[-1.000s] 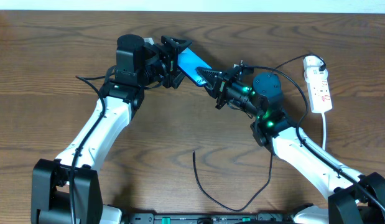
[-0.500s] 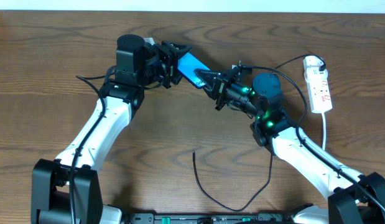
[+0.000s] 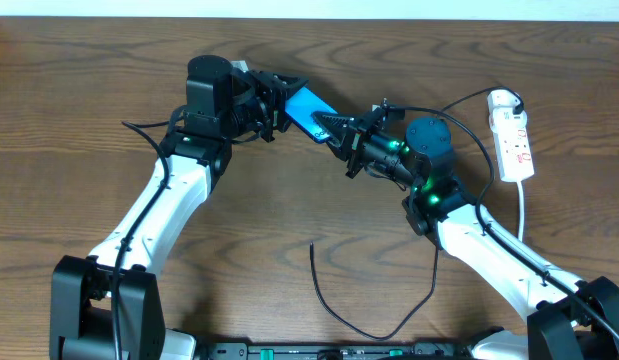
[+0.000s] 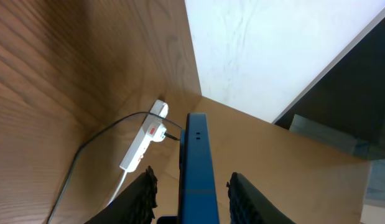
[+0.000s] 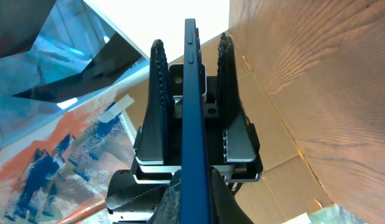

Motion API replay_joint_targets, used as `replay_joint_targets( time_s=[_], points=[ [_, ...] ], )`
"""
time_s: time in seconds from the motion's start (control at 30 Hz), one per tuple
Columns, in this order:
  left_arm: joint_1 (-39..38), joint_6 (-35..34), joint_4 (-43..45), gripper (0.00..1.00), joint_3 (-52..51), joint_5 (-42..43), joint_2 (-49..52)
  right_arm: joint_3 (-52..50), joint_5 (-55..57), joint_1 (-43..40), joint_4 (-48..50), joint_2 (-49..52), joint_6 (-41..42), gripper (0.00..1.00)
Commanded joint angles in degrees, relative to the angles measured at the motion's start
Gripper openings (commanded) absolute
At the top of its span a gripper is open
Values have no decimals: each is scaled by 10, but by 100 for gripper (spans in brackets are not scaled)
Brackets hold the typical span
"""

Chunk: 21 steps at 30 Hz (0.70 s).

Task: Plug charger to phone and switch on socket
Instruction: 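Open the right gripper and pull the left arm back with the phone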

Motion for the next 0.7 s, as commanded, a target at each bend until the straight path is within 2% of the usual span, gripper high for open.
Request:
replay_joint_targets(
  time_s=[0.0,0.23,0.67],
  points=[
    [0,15,1,35,4,2,-14,11,-23,8,9,-2,0,1],
    [0,15,1,33,4,2,-14,11,-26,9,9,-2,0,1],
    [0,21,1,19,4,2,-14,11,-26,10,9,-2,0,1]
  ],
)
